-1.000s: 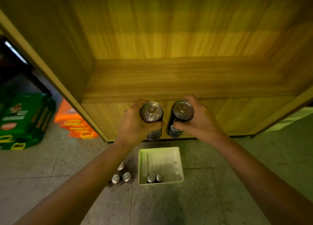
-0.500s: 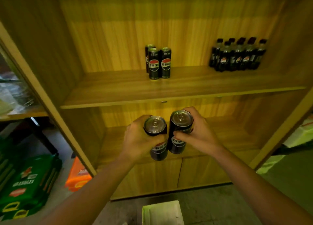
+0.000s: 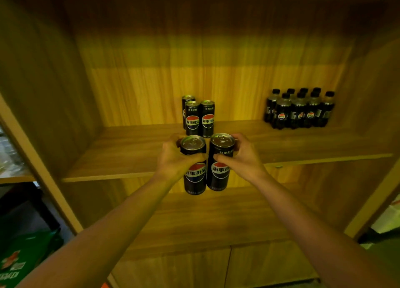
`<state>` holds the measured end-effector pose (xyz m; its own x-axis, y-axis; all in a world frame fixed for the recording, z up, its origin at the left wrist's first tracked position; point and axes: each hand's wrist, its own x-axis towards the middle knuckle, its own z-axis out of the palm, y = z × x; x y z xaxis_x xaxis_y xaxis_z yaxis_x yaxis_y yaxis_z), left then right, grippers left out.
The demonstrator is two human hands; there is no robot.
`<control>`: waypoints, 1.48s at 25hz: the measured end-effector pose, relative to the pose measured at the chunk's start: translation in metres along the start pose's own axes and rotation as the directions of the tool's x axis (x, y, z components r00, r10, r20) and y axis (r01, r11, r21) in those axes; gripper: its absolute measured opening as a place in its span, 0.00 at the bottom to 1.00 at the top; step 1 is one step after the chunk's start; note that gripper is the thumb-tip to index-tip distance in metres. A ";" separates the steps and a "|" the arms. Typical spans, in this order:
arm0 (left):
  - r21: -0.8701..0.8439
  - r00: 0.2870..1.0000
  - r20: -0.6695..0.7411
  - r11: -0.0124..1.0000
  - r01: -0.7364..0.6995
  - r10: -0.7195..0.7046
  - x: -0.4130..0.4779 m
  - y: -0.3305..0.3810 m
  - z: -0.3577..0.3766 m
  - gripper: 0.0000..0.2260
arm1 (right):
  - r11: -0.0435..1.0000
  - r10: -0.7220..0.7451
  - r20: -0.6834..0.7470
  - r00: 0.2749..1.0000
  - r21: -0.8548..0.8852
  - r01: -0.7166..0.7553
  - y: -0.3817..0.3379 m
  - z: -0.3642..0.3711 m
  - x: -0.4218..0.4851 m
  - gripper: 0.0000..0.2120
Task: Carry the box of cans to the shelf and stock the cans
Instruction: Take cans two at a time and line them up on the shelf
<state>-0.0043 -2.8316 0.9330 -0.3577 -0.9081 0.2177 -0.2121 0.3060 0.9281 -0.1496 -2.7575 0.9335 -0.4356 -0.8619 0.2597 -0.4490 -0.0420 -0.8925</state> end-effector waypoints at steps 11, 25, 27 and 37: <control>0.049 0.996 -0.077 0.997 0.050 -0.047 0.126 -0.016 0.031 0.27 | 0.993 -0.049 0.099 0.994 -0.098 0.059 0.042 0.012 0.139 0.30; 0.077 0.996 0.077 0.996 -0.046 0.040 0.152 -0.054 0.037 0.33 | 0.995 -0.016 0.145 0.989 -0.096 0.030 0.069 0.010 0.164 0.35; 0.200 0.989 0.147 0.980 -0.020 -0.010 0.142 -0.070 0.038 0.40 | 0.959 0.038 0.174 0.984 -0.285 0.013 0.084 0.014 0.153 0.37; 0.856 0.966 0.180 0.514 -0.061 -0.184 0.143 -0.127 0.052 0.39 | 0.654 0.054 0.085 0.995 -0.756 0.029 0.142 0.058 0.151 0.39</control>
<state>-0.0754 -2.9858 0.8304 -0.4702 -0.8824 -0.0151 -0.8653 0.4576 0.2047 -0.2342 -2.9226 0.8249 -0.3914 -0.9028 0.1785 -0.8959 0.3295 -0.2979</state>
